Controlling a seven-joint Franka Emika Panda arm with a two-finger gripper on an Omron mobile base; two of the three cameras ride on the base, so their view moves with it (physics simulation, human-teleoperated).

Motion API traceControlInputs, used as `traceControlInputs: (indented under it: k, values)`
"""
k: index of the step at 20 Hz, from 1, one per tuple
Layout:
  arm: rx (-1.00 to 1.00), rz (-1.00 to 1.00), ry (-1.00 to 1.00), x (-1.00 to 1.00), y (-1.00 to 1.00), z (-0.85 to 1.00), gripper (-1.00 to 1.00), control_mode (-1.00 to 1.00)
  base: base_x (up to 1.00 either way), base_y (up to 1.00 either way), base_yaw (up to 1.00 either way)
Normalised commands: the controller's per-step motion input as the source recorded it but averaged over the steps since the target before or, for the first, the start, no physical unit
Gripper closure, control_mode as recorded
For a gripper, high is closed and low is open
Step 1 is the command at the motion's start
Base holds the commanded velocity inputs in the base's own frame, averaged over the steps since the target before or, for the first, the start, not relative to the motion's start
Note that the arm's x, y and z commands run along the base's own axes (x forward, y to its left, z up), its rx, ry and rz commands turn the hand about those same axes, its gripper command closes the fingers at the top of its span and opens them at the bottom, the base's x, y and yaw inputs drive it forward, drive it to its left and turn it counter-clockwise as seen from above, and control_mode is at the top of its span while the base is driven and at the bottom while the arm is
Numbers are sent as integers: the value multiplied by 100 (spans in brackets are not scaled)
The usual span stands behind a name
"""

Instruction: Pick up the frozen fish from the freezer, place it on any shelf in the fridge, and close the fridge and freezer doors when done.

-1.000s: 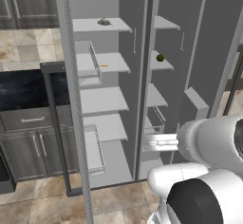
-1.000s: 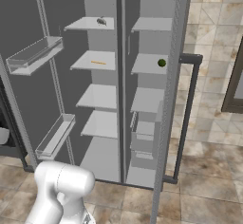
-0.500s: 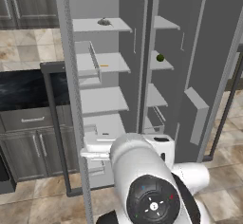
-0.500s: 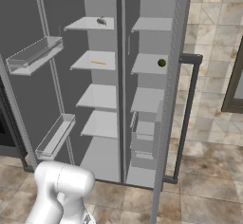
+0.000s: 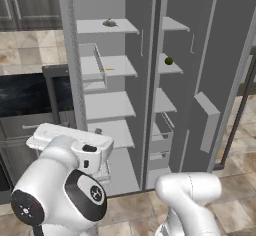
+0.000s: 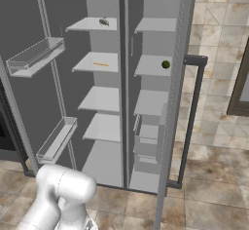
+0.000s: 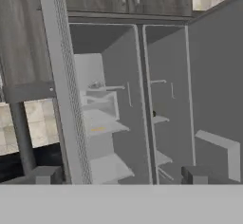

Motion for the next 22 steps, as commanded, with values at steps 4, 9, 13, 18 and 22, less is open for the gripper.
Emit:
traceControlInputs:
  k: [4,9,13,18,22]
  values:
    - [-8,-31,-7,83,72,-20,-100,-100,0,0,0]
    - [-7,-20,-2,79,51,-31,-100,-100,0,0,0]
    - [0,-20,-1,80,46,-32,-100,-100,0,0,0]
    - [0,-9,-1,73,40,-26,-100,-100,0,0,0]
    - [0,2,0,57,37,-28,-100,-100,0,0,0]
